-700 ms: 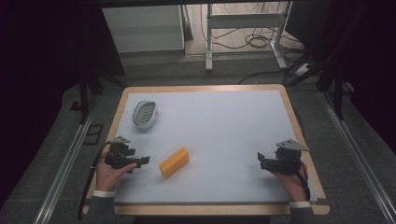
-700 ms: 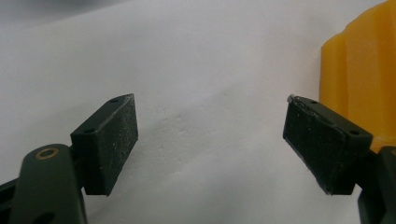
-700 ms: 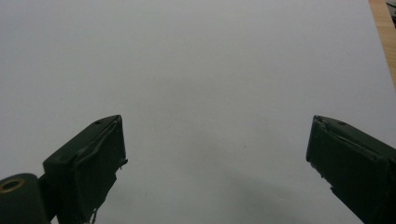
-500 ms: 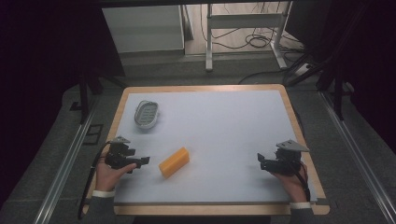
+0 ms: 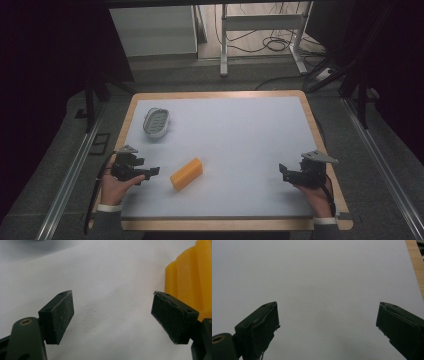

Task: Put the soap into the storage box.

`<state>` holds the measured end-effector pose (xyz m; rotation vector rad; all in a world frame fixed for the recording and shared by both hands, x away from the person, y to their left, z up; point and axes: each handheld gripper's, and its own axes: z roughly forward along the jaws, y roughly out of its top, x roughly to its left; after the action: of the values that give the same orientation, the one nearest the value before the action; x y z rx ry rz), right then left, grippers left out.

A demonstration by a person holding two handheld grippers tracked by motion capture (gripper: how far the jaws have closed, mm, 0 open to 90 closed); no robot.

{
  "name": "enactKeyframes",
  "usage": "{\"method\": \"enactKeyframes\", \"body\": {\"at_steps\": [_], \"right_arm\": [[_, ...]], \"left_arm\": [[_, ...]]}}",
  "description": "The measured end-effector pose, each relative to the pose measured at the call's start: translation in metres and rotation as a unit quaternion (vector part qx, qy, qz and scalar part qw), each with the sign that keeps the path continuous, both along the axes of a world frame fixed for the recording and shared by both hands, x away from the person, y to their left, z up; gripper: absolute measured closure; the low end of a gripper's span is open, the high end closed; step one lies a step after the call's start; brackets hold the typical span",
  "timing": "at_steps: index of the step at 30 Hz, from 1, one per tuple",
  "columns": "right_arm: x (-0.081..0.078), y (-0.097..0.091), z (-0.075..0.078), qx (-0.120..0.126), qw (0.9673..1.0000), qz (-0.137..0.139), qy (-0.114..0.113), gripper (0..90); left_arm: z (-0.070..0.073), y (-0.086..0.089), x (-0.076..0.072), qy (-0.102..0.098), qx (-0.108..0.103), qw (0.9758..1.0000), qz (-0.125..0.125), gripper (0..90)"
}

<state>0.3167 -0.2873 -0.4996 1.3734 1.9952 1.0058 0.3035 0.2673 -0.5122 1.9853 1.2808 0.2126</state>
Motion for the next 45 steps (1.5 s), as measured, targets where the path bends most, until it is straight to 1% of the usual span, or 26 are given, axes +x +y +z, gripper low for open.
{"method": "enactKeyframes", "body": {"at_steps": [4,7,9,11,12,14,15,16,17,19,21,22,25,31,34,36,37,38,41,42,43,45], "right_arm": [[0.0,0.004,-0.002,-0.009,0.9999,0.004,0.0,4.5],[0.0,0.006,-0.002,-0.012,0.9999,0.003,-0.001,4.5],[0.0,0.006,-0.002,-0.015,0.9999,0.002,-0.002,4.5],[0.0,0.006,-0.002,-0.017,0.9998,0.002,-0.001,4.5],[-0.001,0.007,-0.003,-0.019,0.9998,0.001,0.0,4.5],[-0.001,0.007,-0.003,-0.02,0.9998,0.002,-0.002,4.5],[-0.002,0.007,-0.003,-0.02,0.9998,0.002,-0.002,4.5],[-0.002,0.006,-0.003,-0.021,0.9998,0.002,-0.002,4.5],[-0.002,0.006,-0.003,-0.021,0.9998,0.002,-0.002,4.5],[-0.002,0.005,-0.003,-0.018,0.9998,-0.001,-0.003,4.5],[-0.002,0.005,-0.002,-0.005,1.0,-0.001,0.0,4.5],[-0.002,0.005,0.0,-0.002,1.0,0.0,-0.001,4.5],[-0.004,0.004,0.002,0.003,1.0,0.002,-0.006,4.6],[-0.005,0.002,0.003,0.002,1.0,0.0,-0.006,4.9],[-0.005,0.002,0.002,-0.002,1.0,0.002,-0.008,4.9],[-0.005,0.002,0.002,-0.003,1.0,0.004,-0.007,4.9],[-0.005,0.002,0.002,-0.003,1.0,0.004,-0.007,4.9],[-0.005,0.002,0.002,-0.004,1.0,0.004,-0.007,4.9],[-0.005,0.002,0.002,-0.005,1.0,0.003,-0.006,4.9],[-0.005,0.001,0.002,-0.005,1.0,0.001,-0.005,4.9],[-0.005,0.001,0.002,-0.006,1.0,0.0,-0.005,4.9],[-0.005,0.001,0.001,-0.008,1.0,0.0,-0.005,4.9]], "left_arm": [[0.003,0.002,-0.002,-0.006,-0.002,1.0,0.0,18.5],[0.004,0.003,-0.002,-0.009,-0.005,0.9999,-0.004,18.8],[0.005,0.003,-0.002,-0.013,-0.005,0.9999,-0.007,19.3],[0.006,0.002,-0.003,-0.012,-0.003,0.9999,-0.003,19.7],[0.009,0.001,-0.005,-0.014,-0.001,0.9999,-0.002,20.1],[0.014,0.0,-0.007,-0.021,-0.007,0.9997,-0.006,20.2],[0.014,0.0,-0.007,-0.021,-0.007,0.9997,-0.006,20.0],[0.019,-0.002,-0.01,-0.028,-0.004,0.9996,-0.007,19.7],[0.019,-0.002,-0.01,-0.028,-0.004,0.9996,-0.007,19.7],[0.026,-0.007,-0.013,-0.036,0.0,0.9993,-0.009,19.6],[0.029,-0.009,-0.014,-0.033,0.004,0.9994,-0.007,19.9],[0.03,-0.011,-0.014,-0.03,0.01,0.9995,-0.002,20.0],[0.035,-0.016,-0.013,-0.031,0.013,0.9994,-0.003,20.3],[0.048,-0.028,-0.014,-0.036,0.021,0.999,-0.016,20.0],[0.052,-0.031,-0.014,-0.035,0.025,0.999,-0.013,20.6],[0.059,-0.037,-0.014,-0.037,0.028,0.9988,-0.015,20.7],[0.059,-0.037,-0.014,-0.037,0.028,0.9988,-0.015,20.6],[0.062,-0.04,-0.013,-0.038,0.03,0.9986,-0.023,20.6],[0.064,-0.045,-0.013,-0.038,0.03,0.9985,-0.024,20.5],[0.065,-0.05,-0.013,-0.038,0.034,0.9982,-0.033,20.4],[0.065,-0.05,-0.013,-0.038,0.034,0.9982,-0.033,20.3],[0.066,-0.059,-0.012,-0.036,0.04,0.9974,-0.048,20.3]]}}
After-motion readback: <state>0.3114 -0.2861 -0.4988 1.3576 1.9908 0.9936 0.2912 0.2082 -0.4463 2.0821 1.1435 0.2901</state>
